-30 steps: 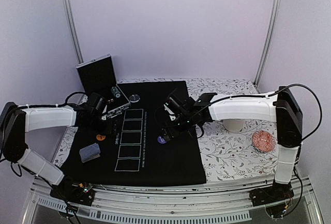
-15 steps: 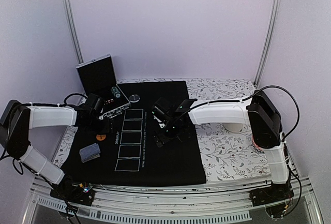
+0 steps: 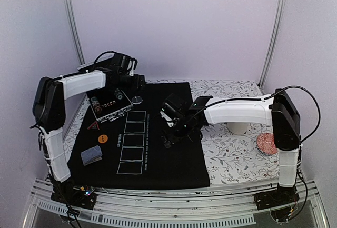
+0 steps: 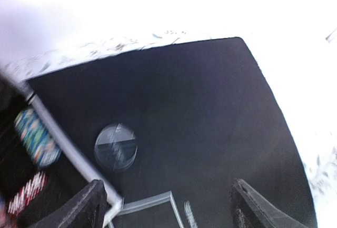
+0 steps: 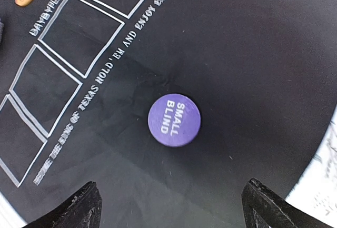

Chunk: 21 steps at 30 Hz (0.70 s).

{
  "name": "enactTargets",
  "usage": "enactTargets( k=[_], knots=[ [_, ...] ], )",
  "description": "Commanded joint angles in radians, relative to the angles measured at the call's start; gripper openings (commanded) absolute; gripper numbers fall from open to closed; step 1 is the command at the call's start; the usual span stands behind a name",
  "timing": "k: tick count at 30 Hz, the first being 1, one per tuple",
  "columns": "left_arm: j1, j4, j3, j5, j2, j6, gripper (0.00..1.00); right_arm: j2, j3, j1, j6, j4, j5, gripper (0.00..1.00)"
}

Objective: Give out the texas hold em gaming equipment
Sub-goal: Pick up the dealer button from the poker table mat.

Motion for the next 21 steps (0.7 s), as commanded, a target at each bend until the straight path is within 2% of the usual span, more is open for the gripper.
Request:
enactTargets(
  k=[1, 7, 10, 16, 21],
  knots=[
    [0.043, -0.231, 0.316, 0.08, 0.28, 0.083, 0.83, -0.121, -0.08, -0.009, -0.004, 0.008, 0.024, 0.95],
    [0.085, -0.382, 0.671, 0.053, 0.544, 0.101, 0.89, -0.184, -0.171, -0.01, 0.031, 0.023, 0.01, 0.95],
    [0.092, -0.431, 0.798, 0.016, 0.636, 0.12, 0.9, -0.193, -0.187, -0.009, 0.043, 0.016, 0.011, 0.95],
    [0.121, -0.422, 0.834, 0.036, 0.709, 0.137, 0.95, -0.202, -0.206, -0.01, 0.056, 0.015, -0.002, 0.95],
    [0.124, -0.439, 0.833, 0.086, 0.729, 0.175, 0.86, -0.21, -0.205, -0.01, 0.055, 0.018, -0.004, 0.95]
  ],
)
